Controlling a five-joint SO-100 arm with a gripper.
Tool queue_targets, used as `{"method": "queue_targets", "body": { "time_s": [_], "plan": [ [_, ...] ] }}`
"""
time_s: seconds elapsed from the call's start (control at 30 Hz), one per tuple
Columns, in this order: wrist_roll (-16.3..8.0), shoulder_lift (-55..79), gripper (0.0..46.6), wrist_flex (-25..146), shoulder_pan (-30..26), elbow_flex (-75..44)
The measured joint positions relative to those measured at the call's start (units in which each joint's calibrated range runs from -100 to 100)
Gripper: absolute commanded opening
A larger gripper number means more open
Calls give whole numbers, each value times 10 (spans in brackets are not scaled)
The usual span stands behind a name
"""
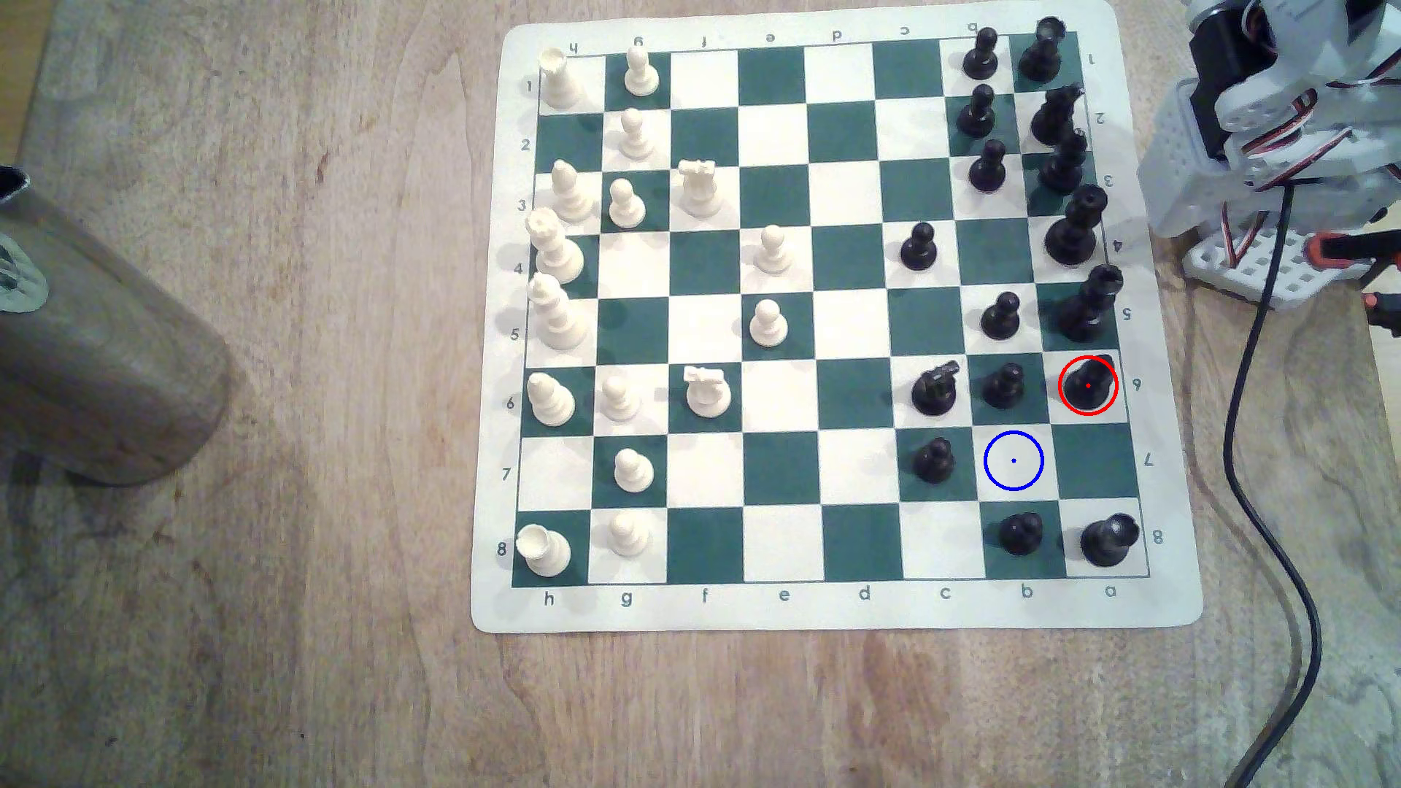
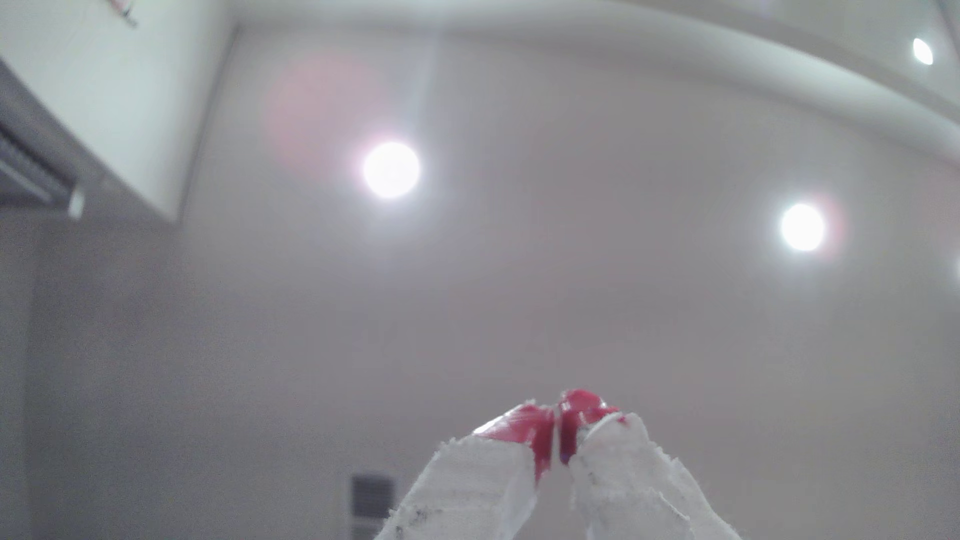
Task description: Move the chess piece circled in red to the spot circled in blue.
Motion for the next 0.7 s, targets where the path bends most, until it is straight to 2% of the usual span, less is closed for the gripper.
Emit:
{"method": "queue_targets", "body": {
  "time_s": [0.33,0.5,0.67,0.7],
  "plan": [
    [0,0,2,5,1,0],
    [2,0,2,108,7,-32],
    [2,2,2,369,22,-172],
    [2,2,2,490,29,-227]
  ]
}}
